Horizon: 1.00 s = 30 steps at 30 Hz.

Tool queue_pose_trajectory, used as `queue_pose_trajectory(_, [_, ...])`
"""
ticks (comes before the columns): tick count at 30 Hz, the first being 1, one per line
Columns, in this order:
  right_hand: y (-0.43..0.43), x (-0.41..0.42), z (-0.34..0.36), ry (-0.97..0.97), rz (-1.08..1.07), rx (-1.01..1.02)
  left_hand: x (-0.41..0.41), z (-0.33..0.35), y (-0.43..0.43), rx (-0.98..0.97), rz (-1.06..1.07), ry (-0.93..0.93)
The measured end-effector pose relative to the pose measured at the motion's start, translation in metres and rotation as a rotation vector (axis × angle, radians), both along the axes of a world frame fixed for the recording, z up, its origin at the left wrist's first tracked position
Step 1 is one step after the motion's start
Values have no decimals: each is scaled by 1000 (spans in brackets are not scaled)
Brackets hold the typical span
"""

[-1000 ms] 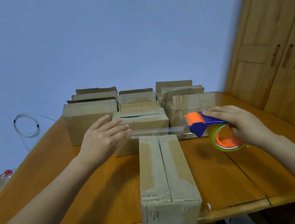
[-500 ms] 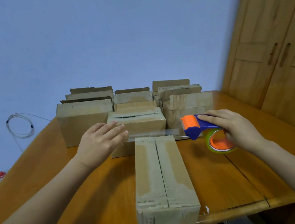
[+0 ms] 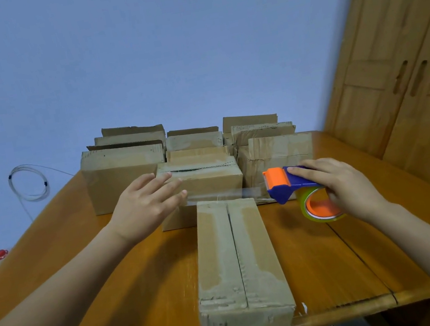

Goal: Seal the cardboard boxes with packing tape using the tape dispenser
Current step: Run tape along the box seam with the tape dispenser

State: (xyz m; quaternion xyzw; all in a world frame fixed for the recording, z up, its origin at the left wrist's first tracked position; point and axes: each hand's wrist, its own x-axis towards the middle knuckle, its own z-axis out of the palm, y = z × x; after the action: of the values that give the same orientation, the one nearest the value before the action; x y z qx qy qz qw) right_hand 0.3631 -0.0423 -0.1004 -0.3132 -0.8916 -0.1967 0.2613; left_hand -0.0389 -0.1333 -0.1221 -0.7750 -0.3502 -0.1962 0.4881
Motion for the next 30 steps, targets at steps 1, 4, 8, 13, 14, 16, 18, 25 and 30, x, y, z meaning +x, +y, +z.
queue_pose_trajectory(1, [1,0,-1,0,3,-1,0,-1,0,-6,3,-1])
queue_pose_trajectory(4, [2,-1,-3,-3,7,-7,-1,-3,-1,-18,7,-12])
queue_pose_trajectory(8, [2,-2,-6,-1,3,-15,-2,-7,1,-27,18,-13])
queue_pose_trajectory(13, [0,-2,-12,-9,7,-7,-1,-12,2,-43,34,-17])
queue_pose_trajectory(14, [0,-2,-14,-9,6,-7,-1,-13,2,-50,37,-26])
queue_pose_trajectory(16, [0,-2,-17,-5,-2,-9,2,-15,0,-56,44,-47])
queue_pose_trajectory(18, [0,-2,-23,5,-15,-14,5,-18,-3,-54,52,-66])
queue_pose_trajectory(25, [-7,-9,-47,86,-51,-97,20,-44,-5,-77,74,-264])
queue_pose_trajectory(30, [-15,-17,-61,147,-80,-184,34,-53,-9,-129,149,-339])
